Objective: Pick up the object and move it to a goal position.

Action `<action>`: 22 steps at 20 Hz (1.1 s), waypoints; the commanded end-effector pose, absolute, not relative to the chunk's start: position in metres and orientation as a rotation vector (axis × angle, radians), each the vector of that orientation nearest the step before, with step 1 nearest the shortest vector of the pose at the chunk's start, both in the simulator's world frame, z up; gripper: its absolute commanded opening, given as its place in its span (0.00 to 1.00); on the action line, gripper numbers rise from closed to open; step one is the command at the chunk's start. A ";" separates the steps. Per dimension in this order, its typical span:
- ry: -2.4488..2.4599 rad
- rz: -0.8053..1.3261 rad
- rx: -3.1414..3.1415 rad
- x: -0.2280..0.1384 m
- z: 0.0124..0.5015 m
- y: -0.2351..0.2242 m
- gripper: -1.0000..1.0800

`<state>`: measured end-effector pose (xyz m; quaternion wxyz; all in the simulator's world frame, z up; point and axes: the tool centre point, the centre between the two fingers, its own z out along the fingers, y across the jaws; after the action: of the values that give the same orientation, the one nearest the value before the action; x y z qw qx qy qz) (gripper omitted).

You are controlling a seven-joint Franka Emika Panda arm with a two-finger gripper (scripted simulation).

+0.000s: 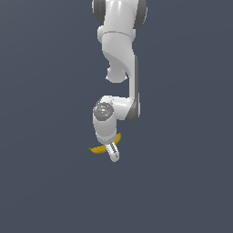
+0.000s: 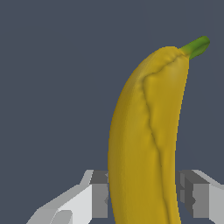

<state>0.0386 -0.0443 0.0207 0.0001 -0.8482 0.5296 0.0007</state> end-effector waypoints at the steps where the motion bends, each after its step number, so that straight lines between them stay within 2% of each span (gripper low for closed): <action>1: 1.664 -0.001 -2.663 0.037 0.025 -0.047 0.00; 11: 1.664 0.001 -2.662 0.007 0.064 -0.076 0.00; 22: 1.664 0.003 -2.659 -0.052 0.146 -0.136 0.00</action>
<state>-0.0438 -0.1270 0.1332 0.0014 -0.8478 0.5304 0.0018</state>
